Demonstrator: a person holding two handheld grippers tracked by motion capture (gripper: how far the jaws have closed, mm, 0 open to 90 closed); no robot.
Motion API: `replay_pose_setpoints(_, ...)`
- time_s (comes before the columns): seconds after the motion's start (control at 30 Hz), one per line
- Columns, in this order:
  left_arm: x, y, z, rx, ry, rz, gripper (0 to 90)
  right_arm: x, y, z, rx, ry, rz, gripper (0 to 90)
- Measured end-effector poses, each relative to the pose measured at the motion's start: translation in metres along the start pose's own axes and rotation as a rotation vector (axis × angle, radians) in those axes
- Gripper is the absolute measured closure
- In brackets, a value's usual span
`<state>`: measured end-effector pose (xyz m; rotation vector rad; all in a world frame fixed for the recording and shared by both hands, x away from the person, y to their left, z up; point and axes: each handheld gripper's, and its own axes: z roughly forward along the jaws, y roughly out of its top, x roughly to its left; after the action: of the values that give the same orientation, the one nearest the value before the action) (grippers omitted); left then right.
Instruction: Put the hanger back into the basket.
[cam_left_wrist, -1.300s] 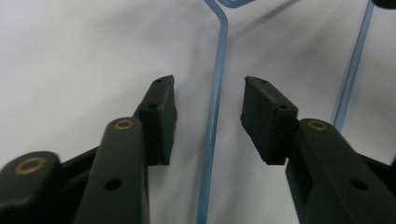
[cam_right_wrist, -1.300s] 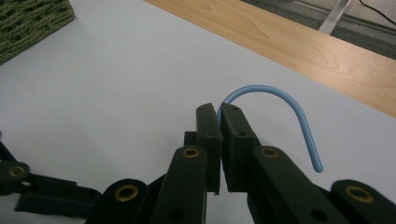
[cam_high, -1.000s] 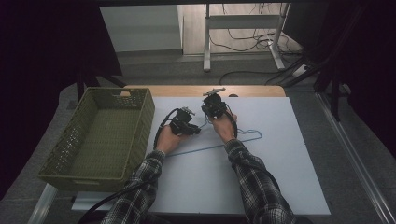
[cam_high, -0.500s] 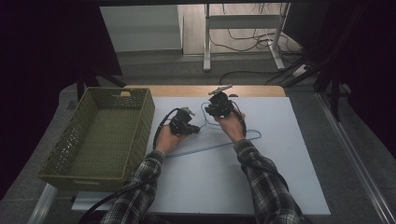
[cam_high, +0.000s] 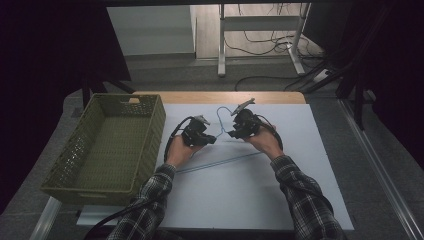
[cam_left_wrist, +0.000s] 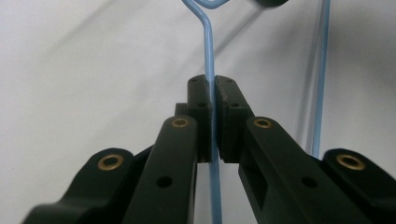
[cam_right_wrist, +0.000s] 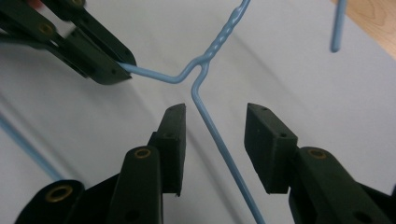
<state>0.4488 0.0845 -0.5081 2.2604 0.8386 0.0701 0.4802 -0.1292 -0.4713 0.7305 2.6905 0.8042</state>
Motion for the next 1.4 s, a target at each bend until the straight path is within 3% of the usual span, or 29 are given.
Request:
replay_pose_setpoints(0.23, -0.006, -0.004, -0.003, -0.012, -0.022, -0.008, 85.8, 0.009, -0.001, 0.017, 0.052, -0.010, -0.108, 71.7)
replay_pose_setpoints(0.4, -0.009, -0.005, -0.005, -0.025, -0.038, -0.014, 85.5, 0.014, -0.002, 0.013, 0.044, -0.027, -0.182, 78.8)
replay_pose_setpoints(0.53, -0.012, -0.004, -0.008, -0.026, -0.041, -0.015, 84.2, 0.021, -0.004, 0.006, 0.048, -0.041, -0.288, 82.9)
replay_pose_setpoints(0.57, -0.013, -0.003, -0.011, -0.029, -0.045, -0.019, 82.2, 0.023, -0.004, 0.004, 0.048, -0.046, -0.308, 84.1)
replay_pose_setpoints(0.6, -0.013, -0.003, -0.012, -0.036, -0.045, -0.025, 75.1, 0.027, -0.005, -0.001, 0.043, -0.040, -0.357, 86.5)
replay_pose_setpoints(0.73, -0.015, 0.002, -0.027, -0.055, -0.080, -0.019, 67.7, 0.030, -0.005, -0.009, 0.015, -0.027, -0.371, 86.8)
replay_pose_setpoints(0.83, -0.018, 0.010, -0.038, -0.055, -0.089, 0.020, 63.5, 0.035, -0.005, -0.017, 0.002, -0.019, -0.404, 86.9)
replay_pose_setpoints(0.93, -0.020, 0.017, -0.044, -0.033, -0.124, 0.055, 63.9, 0.041, -0.004, -0.025, -0.008, -0.010, -0.430, 86.9)
replay_pose_setpoints(1.1, -0.025, 0.022, -0.038, 0.052, -0.194, 0.070, 70.7, 0.050, -0.004, -0.038, -0.044, 0.003, -0.457, 86.9)
replay_pose_setpoints(1.2, -0.028, 0.022, -0.036, 0.073, -0.217, 0.078, 82.9, 0.052, -0.004, -0.044, -0.057, 0.003, -0.472, 86.8)
replay_pose_setpoints(1.27, -0.030, 0.022, -0.037, 0.071, -0.248, 0.068, 85.7, 0.054, -0.006, -0.046, -0.051, 0.000, -0.490, 86.5)
replay_pose_setpoints(1.33, -0.033, 0.023, -0.039, 0.078, -0.247, 0.065, 86.0, 0.053, -0.007, -0.047, -0.051, 0.008, -0.491, 86.1)
replay_pose_setpoints(1.4, -0.034, 0.023, -0.043, 0.060, -0.275, 0.057, 86.3, 0.053, -0.008, -0.049, -0.056, 0.025, -0.470, 84.6)
